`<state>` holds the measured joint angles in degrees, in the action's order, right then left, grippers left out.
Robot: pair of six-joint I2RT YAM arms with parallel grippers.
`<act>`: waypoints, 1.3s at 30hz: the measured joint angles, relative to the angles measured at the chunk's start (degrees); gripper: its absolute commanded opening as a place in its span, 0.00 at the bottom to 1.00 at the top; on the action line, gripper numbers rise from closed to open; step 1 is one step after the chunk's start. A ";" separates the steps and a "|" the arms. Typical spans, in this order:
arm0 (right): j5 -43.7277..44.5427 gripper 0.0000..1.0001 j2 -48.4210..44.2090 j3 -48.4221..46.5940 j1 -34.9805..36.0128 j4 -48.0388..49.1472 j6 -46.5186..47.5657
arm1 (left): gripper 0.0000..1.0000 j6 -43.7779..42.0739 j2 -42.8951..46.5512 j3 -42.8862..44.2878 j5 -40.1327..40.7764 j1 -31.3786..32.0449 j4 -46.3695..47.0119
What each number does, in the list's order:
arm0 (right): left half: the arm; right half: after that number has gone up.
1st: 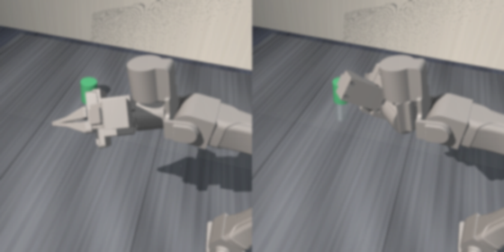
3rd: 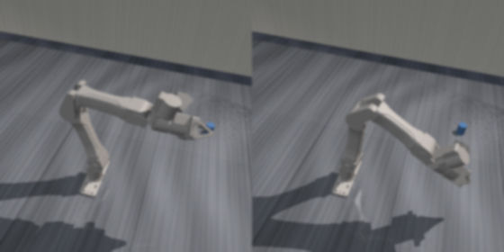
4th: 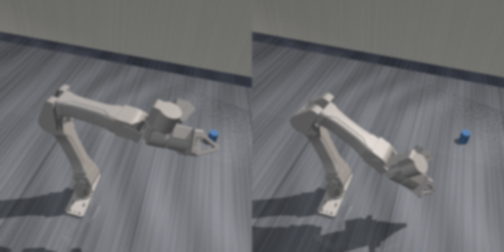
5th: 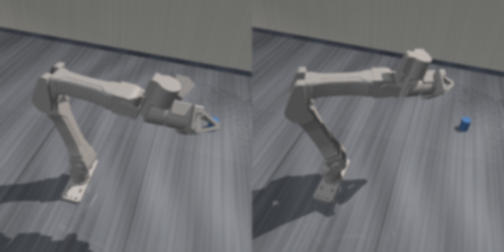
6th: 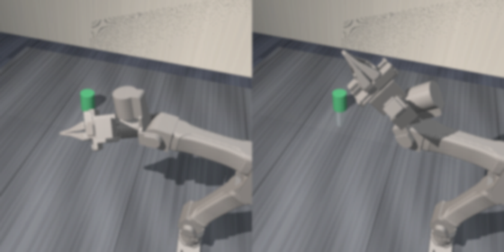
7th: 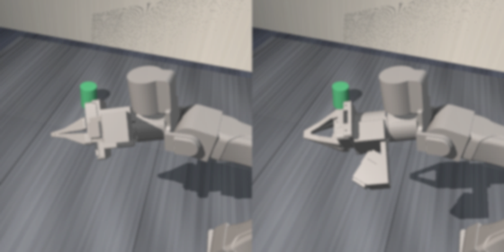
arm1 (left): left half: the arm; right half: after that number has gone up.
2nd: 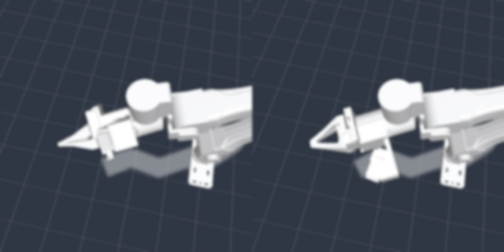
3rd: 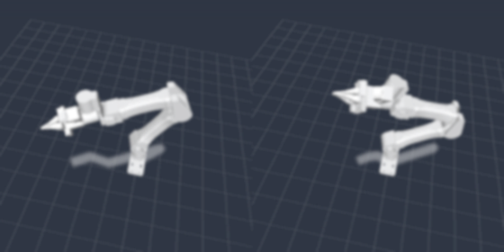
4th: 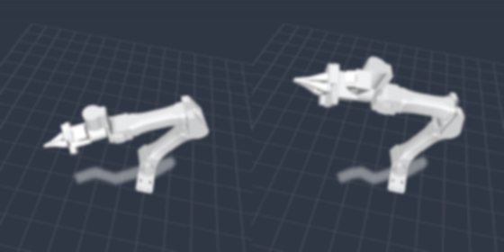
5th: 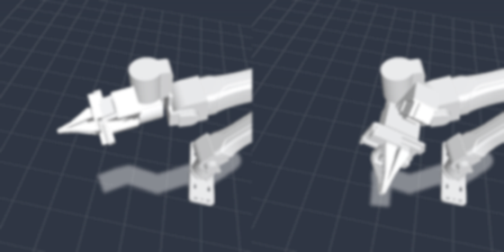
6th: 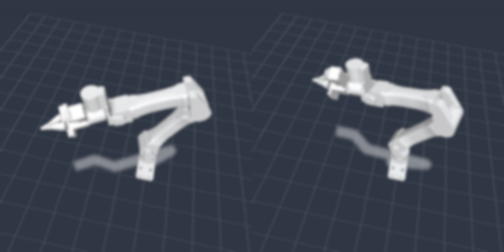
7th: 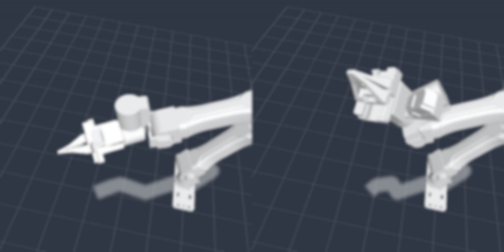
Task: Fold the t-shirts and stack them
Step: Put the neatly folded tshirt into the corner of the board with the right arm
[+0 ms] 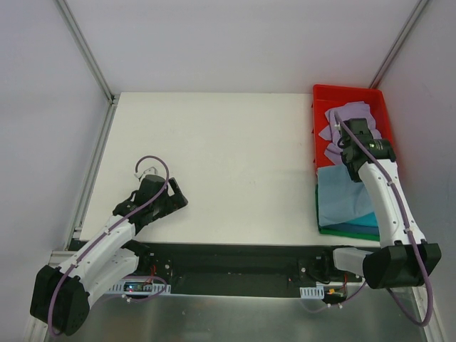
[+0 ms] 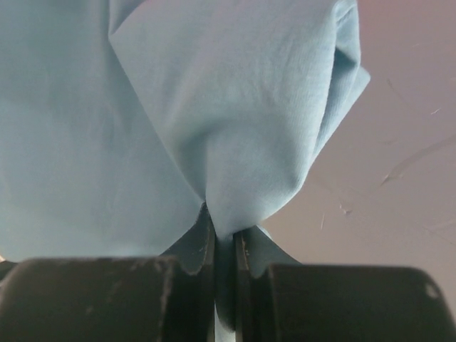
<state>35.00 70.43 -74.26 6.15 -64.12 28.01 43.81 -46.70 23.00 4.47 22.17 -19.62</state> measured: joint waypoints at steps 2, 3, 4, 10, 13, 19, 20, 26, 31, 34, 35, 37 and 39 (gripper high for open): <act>0.02 0.00 0.07 1.60 -1.14 1.86 0.33 | 0.99 -0.13 0.11 0.00 0.02 0.00 0.00; -0.11 0.00 0.09 2.67 -1.81 2.93 0.61 | 0.99 -0.22 0.24 0.00 0.02 0.00 0.00; -0.35 0.00 0.15 3.91 -2.64 4.20 0.79 | 0.99 -0.35 0.44 0.00 0.04 0.00 -0.02; -0.72 0.00 0.81 9.53 -5.46 9.16 0.50 | 0.99 -0.39 1.73 0.00 0.04 0.00 -0.04; -0.04 0.02 0.96 11.43 -6.23 11.04 0.04 | 0.99 -0.39 1.84 0.00 0.07 0.00 -0.09; 2.69 0.52 2.21 11.65 -8.52 12.76 -2.21 | 0.99 -0.44 1.84 0.00 0.07 0.00 -0.35; 3.30 0.71 2.34 11.65 -8.81 13.09 -2.38 | 0.99 -0.44 1.84 0.00 0.07 0.00 -0.35; 6.88 0.96 2.38 11.58 -10.08 14.10 -5.81 | 0.99 -0.46 1.84 0.00 0.09 0.00 -0.35; 6.82 0.96 0.28 11.56 -10.27 15.19 -11.63 | 0.99 -0.46 1.84 0.00 0.11 0.00 -0.37; 1.31 0.96 -4.98 11.58 -10.43 16.90 -15.45 | 0.99 -0.46 1.84 0.00 0.11 0.00 -0.37; -1.55 0.96 -7.43 11.74 -10.47 17.88 -16.37 | 0.99 -0.46 1.84 0.00 0.11 0.00 -0.37; -7.91 0.96 -12.70 12.87 -10.47 20.55 -17.75 | 0.99 -0.46 2.01 0.00 0.11 0.00 -0.37; -17.51 0.96 -19.10 15.82 -10.56 24.39 -19.12 | 0.99 -0.52 2.75 0.02 0.11 0.00 -0.39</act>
<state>17.50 51.33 -58.43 -4.40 -39.72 8.88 43.29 -43.94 23.03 4.58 22.17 -20.01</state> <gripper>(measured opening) 0.963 0.990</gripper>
